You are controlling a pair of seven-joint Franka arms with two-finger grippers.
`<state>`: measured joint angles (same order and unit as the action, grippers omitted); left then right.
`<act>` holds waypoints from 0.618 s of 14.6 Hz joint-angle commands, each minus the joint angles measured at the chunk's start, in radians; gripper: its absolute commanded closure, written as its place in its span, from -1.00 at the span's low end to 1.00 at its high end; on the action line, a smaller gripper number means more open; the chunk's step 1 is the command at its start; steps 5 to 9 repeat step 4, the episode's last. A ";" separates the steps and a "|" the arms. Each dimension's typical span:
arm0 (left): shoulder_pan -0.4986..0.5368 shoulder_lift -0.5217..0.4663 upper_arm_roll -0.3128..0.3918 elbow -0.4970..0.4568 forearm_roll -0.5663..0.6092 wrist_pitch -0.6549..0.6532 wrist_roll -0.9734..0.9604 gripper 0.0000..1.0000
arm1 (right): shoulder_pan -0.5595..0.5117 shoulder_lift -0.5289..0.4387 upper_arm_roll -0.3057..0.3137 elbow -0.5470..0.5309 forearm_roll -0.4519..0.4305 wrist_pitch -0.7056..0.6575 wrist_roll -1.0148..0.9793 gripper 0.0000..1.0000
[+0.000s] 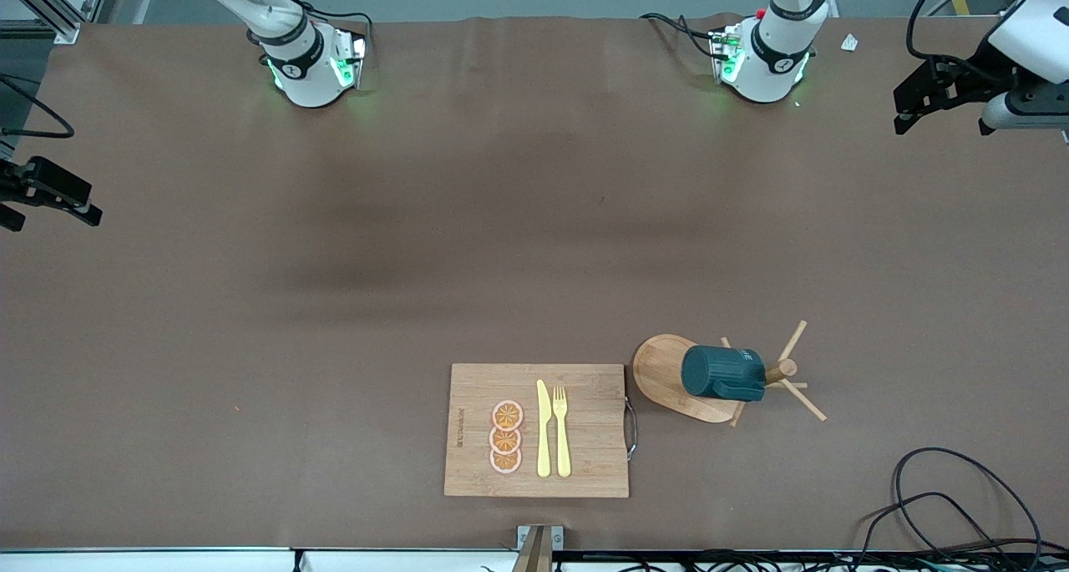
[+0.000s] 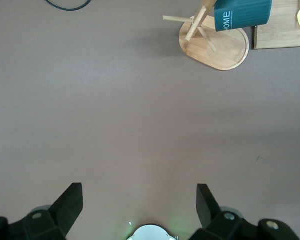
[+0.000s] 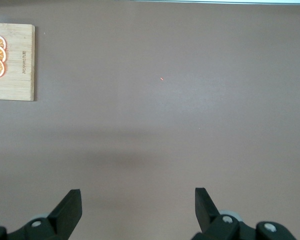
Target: Pass cup and hang on rack
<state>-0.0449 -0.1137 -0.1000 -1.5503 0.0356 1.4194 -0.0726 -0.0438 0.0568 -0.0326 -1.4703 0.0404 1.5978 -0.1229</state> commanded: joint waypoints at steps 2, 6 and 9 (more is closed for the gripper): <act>0.007 0.005 -0.001 0.012 -0.017 0.004 0.010 -1.00 | -0.011 -0.003 0.007 -0.002 0.018 0.005 -0.014 -1.00; 0.007 0.009 -0.001 0.012 -0.019 0.004 0.008 -1.00 | -0.011 -0.003 0.007 -0.002 0.018 0.005 -0.014 -1.00; 0.007 0.009 -0.001 0.012 -0.019 0.004 0.008 -1.00 | -0.011 -0.003 0.007 -0.002 0.018 0.005 -0.014 -1.00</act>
